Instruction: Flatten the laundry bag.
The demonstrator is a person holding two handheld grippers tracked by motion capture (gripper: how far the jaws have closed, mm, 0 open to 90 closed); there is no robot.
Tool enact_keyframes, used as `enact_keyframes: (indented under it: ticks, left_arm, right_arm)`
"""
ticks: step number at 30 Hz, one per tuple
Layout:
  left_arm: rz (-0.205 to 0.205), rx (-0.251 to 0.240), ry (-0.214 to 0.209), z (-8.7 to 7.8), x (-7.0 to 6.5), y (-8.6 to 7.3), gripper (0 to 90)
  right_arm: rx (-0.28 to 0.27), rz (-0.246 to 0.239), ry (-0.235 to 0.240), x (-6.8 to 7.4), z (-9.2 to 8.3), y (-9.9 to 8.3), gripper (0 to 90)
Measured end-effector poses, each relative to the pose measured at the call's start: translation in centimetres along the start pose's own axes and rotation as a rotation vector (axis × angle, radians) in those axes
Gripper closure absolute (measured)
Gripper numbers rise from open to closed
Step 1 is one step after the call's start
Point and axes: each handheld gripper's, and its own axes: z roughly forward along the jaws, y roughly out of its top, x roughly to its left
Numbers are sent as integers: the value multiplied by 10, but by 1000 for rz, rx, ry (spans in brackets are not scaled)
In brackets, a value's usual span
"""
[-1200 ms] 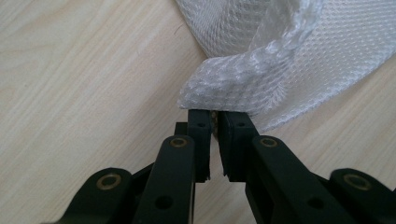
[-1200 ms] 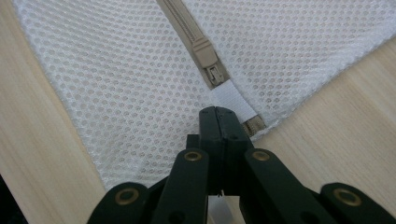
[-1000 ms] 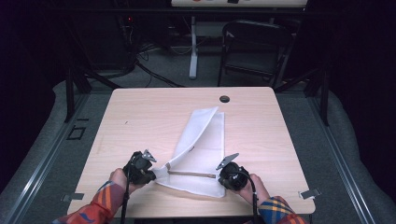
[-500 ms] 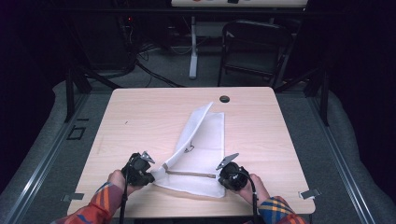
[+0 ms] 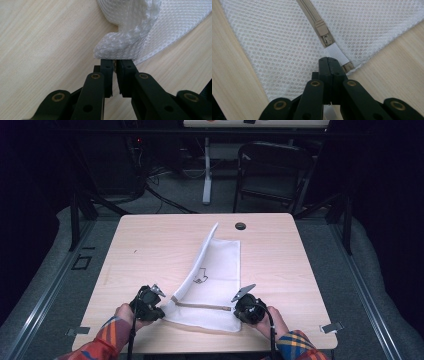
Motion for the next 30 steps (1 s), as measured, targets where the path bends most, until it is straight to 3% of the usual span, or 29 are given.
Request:
enact_keyframes:
  ticks: [13, 18, 22, 30]
  left_arm:
    - [-16, 3, -21, 1, 0, -2, 832]
    - [27, 6, 14, 1, -4, -2, 806]
    - [4, -4, -13, 1, -3, -4, 799]
    - [-2, -10, -49, 0, -3, -4, 788]
  right_arm:
    - [2, 1, 5, 0, 0, 1, 900]
    - [18, -11, 3, -1, -1, 1, 900]
    - [15, -9, 8, -3, -1, 0, 900]
    - [26, -6, -3, -6, -2, 0, 900]
